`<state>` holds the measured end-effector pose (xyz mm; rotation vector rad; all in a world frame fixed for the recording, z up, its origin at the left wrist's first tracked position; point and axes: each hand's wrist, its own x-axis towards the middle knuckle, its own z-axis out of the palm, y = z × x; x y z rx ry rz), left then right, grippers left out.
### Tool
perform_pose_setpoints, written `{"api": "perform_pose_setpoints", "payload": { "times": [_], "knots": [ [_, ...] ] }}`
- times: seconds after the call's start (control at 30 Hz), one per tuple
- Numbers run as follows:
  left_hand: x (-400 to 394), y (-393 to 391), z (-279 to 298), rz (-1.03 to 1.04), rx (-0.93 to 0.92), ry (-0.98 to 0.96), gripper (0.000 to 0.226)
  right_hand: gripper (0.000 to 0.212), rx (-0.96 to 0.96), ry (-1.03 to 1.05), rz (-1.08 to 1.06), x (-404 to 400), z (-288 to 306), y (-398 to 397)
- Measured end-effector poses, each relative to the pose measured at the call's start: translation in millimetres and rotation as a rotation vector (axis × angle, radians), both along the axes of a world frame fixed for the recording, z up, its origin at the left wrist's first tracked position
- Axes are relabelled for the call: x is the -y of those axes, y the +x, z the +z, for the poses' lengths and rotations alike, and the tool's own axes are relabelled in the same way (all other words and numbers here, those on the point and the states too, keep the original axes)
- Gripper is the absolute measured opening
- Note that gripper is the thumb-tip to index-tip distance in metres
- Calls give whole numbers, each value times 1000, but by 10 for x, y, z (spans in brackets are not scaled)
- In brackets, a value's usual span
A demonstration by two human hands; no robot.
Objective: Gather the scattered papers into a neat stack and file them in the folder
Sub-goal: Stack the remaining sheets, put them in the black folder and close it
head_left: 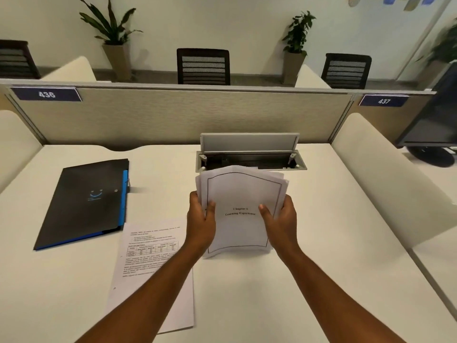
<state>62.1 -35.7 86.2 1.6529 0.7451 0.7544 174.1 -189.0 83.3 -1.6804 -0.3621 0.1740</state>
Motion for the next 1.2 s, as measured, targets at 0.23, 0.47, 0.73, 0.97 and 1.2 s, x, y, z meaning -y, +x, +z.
{"api": "perform_pose_setpoints", "payload": {
  "times": [0.23,0.47,0.73,0.97,1.2],
  "knots": [
    [55,-16,132,48,125,4,30,52,100,139,-31,5,103,-123],
    [39,-56,92,10,40,-31,35,56,24,62,-28,-44,15,-169],
    [-27,-129,-62,-55,-76,-16,39,46,-79,-8,-52,-44,-129,-104],
    [-141,-201,-237,140,-158,-84,54,24,-289,208,-220,-55,-142,18],
    [-175,-289,-380,99,-90,-820,48,37,-656,486,-277,-111,-243,-162]
  ]
}}
